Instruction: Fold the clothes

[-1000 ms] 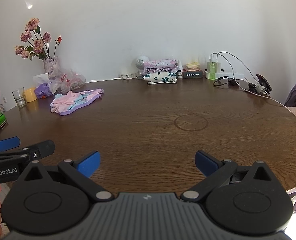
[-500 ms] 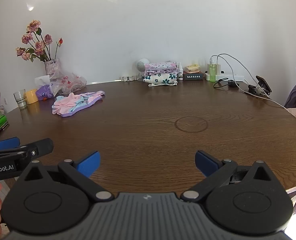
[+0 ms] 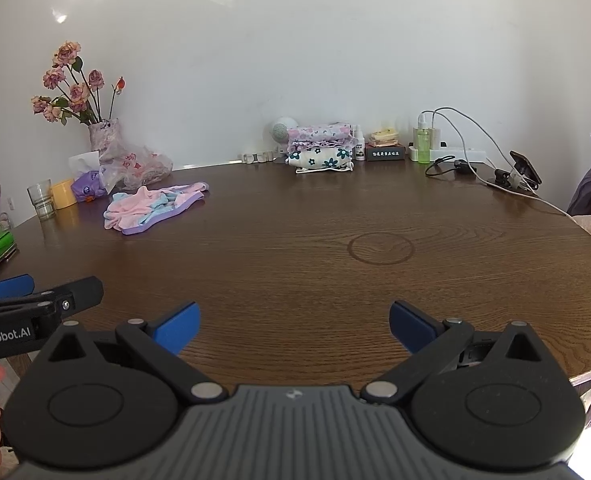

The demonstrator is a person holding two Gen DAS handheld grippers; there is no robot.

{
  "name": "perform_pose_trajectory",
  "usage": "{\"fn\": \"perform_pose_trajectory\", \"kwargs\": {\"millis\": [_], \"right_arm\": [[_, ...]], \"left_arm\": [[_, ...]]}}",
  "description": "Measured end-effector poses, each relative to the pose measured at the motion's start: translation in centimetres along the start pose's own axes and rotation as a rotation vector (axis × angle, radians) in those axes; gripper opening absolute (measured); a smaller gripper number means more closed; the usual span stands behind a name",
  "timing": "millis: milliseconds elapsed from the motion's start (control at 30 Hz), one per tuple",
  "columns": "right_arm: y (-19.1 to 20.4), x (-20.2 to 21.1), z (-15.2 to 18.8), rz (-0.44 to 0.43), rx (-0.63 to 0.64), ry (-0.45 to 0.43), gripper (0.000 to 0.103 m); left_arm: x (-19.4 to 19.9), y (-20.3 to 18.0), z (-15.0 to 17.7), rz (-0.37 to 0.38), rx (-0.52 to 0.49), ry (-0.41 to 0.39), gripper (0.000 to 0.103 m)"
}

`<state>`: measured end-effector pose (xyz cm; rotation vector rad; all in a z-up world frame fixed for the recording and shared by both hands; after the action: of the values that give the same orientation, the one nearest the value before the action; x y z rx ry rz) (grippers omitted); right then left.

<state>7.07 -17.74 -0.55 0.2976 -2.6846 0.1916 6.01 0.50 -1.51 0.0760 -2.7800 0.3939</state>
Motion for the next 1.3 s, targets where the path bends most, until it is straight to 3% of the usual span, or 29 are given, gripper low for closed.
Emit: {"fn": "perform_pose_trajectory", "kwargs": {"millis": [567, 1300], "right_arm": [[0.0, 0.0, 0.0, 0.004, 0.003, 0.004, 0.103], [0.6, -1.2, -0.5, -0.011, 0.028, 0.028, 0.103]], "left_arm": [[-0.2, -0.2, 0.4, 0.053, 0.003, 0.031, 0.103], [-1.3, 0.0, 0.2, 0.038, -0.002, 0.034, 0.103]]}}
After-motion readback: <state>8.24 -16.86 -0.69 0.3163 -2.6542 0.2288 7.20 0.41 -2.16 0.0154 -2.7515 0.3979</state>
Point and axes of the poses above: each gripper's, at about its wrist camera, not at the fingertips, and x roughly against the way its jaws point, y to its left, z to its underside, the point moved 8 cm from there along -x, roughly the way its jaws point, and after that the axes turned 13 degrees about x, right-handed, at the moved point
